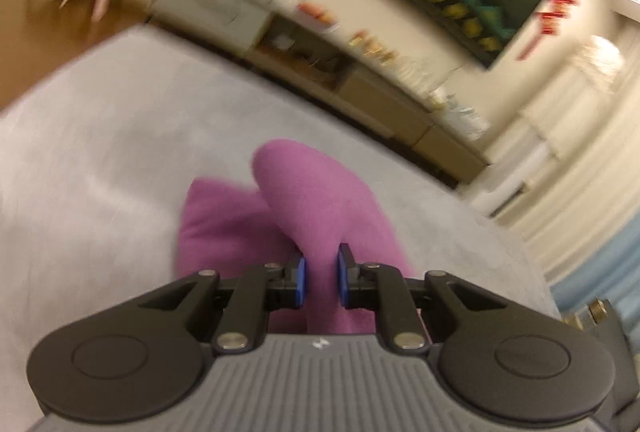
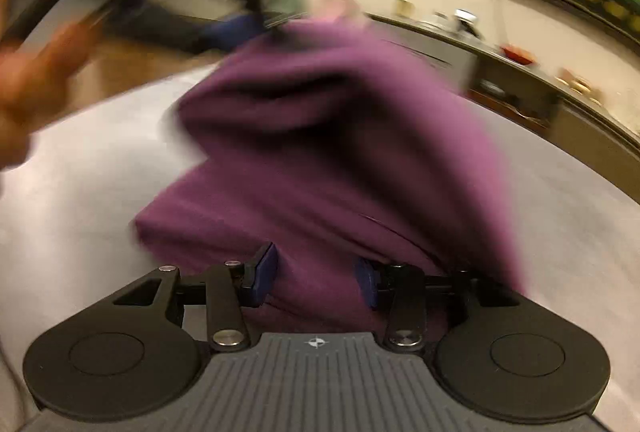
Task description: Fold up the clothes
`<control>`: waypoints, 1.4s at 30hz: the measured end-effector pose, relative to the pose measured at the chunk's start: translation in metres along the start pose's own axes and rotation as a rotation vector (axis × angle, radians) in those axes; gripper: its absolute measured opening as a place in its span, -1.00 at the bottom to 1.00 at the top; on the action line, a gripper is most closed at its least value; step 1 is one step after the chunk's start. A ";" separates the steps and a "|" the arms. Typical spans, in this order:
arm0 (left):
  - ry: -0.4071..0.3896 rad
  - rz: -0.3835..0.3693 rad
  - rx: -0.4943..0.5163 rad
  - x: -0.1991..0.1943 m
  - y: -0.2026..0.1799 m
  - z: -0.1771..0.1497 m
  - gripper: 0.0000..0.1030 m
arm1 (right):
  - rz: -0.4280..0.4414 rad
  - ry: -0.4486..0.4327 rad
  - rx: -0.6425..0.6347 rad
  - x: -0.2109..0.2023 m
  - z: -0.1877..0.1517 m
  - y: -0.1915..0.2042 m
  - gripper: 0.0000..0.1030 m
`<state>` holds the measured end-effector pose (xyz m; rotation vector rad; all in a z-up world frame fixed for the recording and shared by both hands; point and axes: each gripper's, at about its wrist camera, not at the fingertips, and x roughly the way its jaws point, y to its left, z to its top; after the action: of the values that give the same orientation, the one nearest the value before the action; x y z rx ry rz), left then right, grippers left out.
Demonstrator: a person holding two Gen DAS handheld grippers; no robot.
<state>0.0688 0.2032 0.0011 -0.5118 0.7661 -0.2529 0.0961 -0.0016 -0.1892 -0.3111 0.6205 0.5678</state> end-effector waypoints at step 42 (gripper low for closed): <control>-0.088 0.130 -0.055 -0.038 0.020 -0.017 -0.49 | -0.193 0.009 -0.875 -0.025 -0.031 0.112 -0.78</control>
<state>0.0308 0.2293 0.0023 -0.5198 0.7188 -0.0878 -0.0006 0.0650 -0.2095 -1.1829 0.3120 0.6278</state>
